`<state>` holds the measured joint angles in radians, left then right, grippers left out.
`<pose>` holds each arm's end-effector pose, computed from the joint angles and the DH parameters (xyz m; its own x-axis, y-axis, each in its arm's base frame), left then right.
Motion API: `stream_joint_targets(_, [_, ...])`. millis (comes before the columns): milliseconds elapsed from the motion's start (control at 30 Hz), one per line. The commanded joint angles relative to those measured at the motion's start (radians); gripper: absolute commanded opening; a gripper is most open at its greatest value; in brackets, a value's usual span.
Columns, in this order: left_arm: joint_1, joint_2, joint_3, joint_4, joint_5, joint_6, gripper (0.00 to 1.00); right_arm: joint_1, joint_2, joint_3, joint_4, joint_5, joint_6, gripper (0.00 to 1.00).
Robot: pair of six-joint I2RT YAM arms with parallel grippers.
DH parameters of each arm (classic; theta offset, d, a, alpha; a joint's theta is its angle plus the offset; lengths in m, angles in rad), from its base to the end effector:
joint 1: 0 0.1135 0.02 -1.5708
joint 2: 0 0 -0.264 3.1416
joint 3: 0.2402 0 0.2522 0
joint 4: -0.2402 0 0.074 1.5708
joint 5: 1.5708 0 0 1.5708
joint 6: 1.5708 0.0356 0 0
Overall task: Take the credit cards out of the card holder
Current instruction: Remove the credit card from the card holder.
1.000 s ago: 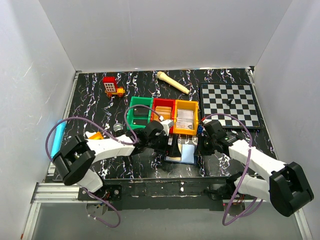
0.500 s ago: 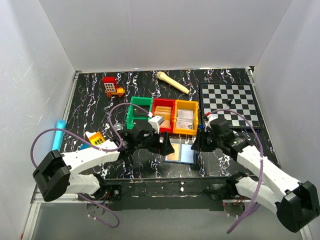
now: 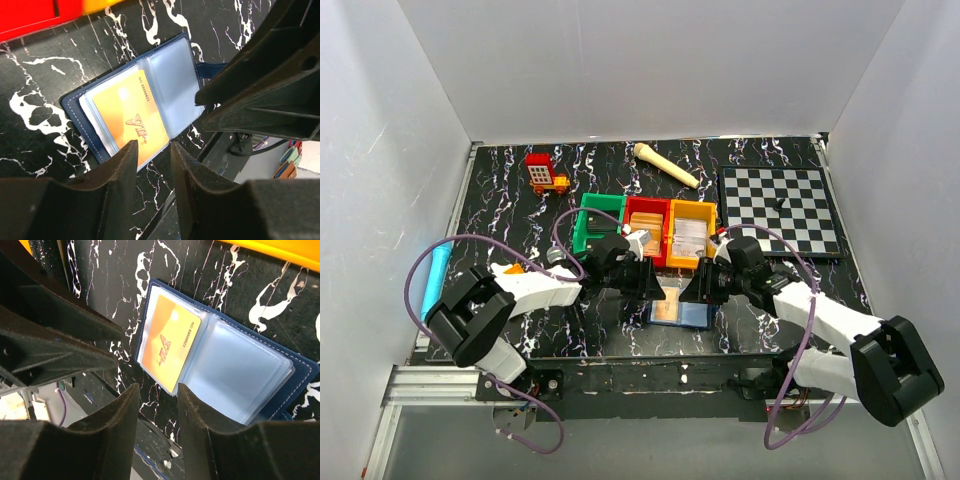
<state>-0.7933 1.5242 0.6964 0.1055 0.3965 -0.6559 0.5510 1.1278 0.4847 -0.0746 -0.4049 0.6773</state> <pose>0.1991 -0.2219 0.1668 -0.8924 0.1047 -0.4389 0.3992 0.6365 -0.6599 0.1795 0.1267 0.1829 -0.8967 0.1251 -0.4247 -0.2209 0.7050 0.6740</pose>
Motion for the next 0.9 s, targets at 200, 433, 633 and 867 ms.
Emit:
stream_joint_targets(200, [-0.003,0.065,0.008,0.072,0.009,-0.016,0.28,0.001,0.098,-0.017,0.176,-0.02,0.08,0.45])
stream_joint_targets(433, [-0.001,0.094,0.0,0.062,-0.039,-0.036,0.22,0.009,0.142,-0.047,0.226,-0.015,0.1,0.43])
stream_joint_targets(633, [-0.003,0.11,-0.006,0.039,-0.079,-0.053,0.15,0.01,0.182,-0.08,0.285,-0.026,0.125,0.4])
stream_joint_targets(867, [-0.003,0.122,-0.014,0.019,-0.114,-0.063,0.09,0.01,0.204,-0.092,0.308,-0.026,0.133,0.37])
